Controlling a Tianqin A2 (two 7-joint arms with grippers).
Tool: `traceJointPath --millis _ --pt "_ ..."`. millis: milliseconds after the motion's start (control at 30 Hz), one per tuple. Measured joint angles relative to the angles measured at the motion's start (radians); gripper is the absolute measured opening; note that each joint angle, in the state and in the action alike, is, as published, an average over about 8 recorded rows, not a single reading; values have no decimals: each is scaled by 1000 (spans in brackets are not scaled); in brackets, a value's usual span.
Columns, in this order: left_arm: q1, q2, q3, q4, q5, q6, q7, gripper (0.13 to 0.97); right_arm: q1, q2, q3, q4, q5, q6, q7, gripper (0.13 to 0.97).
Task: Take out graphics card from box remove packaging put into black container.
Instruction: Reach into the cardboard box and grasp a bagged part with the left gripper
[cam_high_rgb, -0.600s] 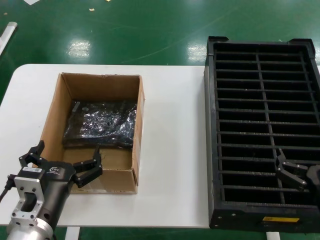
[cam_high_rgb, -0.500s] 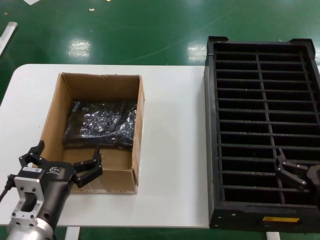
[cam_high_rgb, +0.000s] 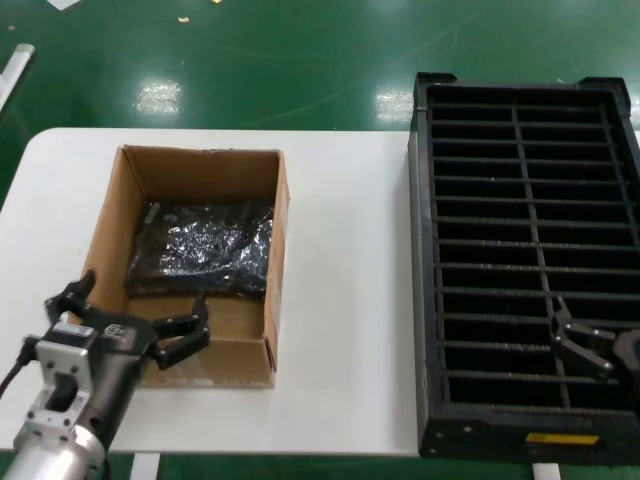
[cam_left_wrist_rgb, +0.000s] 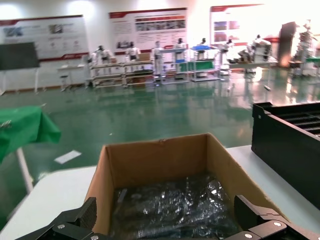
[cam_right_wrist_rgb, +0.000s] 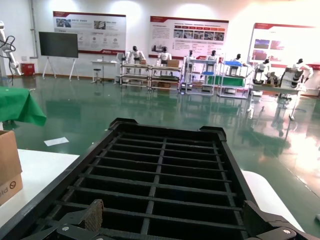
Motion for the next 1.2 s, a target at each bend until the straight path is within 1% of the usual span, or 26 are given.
traceJointPath --millis 100,167,200,233,300,333,400,433,500,567,633,733,833,900,967,1033,1133,1200 --pt "-46 -83 61 15 12 4 -12 966 0 0 0 0 0 0 0 966" --pt "-93 -138 98 35 45 27 -27 966 0 0 0 0 0 0 0 966" --pt "-123 -164 115 51 71 49 -36 966 0 0 0 0 0 0 0 966" --pt "-156 -186 129 69 102 75 -44 966 0 0 0 0 0 0 0 966" --pt "-233 -222 157 115 176 145 -55 966 0 0 0 0 0 0 0 966" --pt "-275 -235 170 143 215 185 -56 966 0 0 0 0 0 0 0 966" --pt "-367 -249 195 207 295 272 -45 966 0 0 0 0 0 0 0 966" --pt "-413 -251 207 242 335 318 -33 966 0 0 0 0 0 0 0 966" --pt "-504 -244 231 319 409 404 -2 966 0 0 0 0 0 0 0 966" --pt "-589 -229 257 399 472 480 33 966 0 0 0 0 0 0 0 966" --pt "-668 -210 289 481 525 547 67 966 0 0 0 0 0 0 0 966" --pt "-772 -182 346 603 581 624 114 966 0 0 0 0 0 0 0 966" --pt "-849 -155 394 708 617 678 159 966 0 0 0 0 0 0 0 966" --pt "-884 -139 416 764 632 695 185 966 0 0 0 0 0 0 0 966" --pt "-906 -126 428 806 642 692 208 966 0 0 0 0 0 0 0 966" --pt "-917 -114 432 836 648 669 229 959 0 0 0 0 0 0 0 966" --pt "-923 -100 429 866 654 615 258 950 0 0 0 0 0 0 0 966" --pt "-919 -94 425 875 656 580 273 944 0 0 0 0 0 0 0 966"
